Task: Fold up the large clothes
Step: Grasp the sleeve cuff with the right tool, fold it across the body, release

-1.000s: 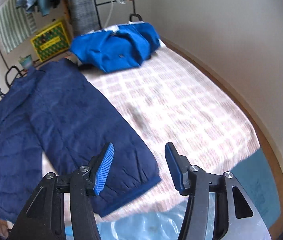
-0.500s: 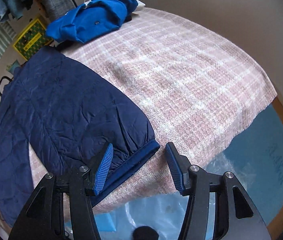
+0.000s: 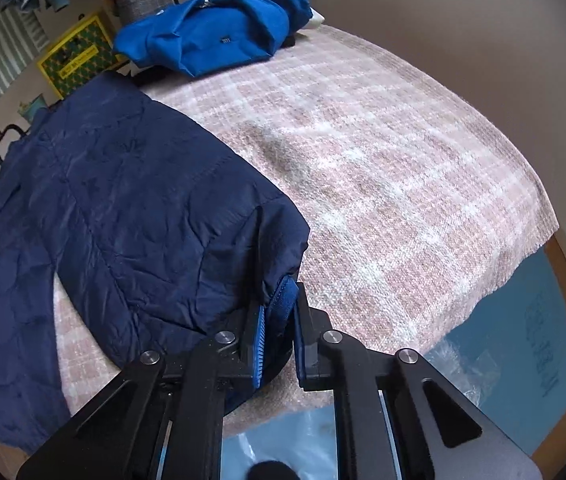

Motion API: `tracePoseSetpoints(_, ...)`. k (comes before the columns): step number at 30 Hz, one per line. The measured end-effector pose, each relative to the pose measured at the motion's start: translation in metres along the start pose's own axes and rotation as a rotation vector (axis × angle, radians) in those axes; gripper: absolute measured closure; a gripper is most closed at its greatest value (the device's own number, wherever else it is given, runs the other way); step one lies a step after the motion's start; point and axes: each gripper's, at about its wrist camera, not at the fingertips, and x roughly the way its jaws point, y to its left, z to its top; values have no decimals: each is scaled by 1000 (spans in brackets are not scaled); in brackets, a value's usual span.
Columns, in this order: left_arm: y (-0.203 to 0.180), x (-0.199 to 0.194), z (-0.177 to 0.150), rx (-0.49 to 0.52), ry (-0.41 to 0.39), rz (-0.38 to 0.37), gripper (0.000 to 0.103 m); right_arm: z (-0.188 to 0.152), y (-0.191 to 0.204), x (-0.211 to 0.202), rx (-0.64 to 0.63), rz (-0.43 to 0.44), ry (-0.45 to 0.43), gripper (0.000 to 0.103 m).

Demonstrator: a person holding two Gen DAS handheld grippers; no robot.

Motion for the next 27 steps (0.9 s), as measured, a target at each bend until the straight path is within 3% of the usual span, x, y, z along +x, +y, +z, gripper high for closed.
tracePoseSetpoints(12, 34, 6, -3, -63, 31, 28, 61, 52, 21, -62, 27, 109, -179, 96)
tracePoseSetpoints(23, 41, 6, 6, -73, 25, 25, 61, 92, 92, -86, -77, 195, -262, 96)
tracePoseSetpoints(27, 50, 8, 14, -132, 30, -9, 61, 103, 128, -91, -127, 240, -280, 96)
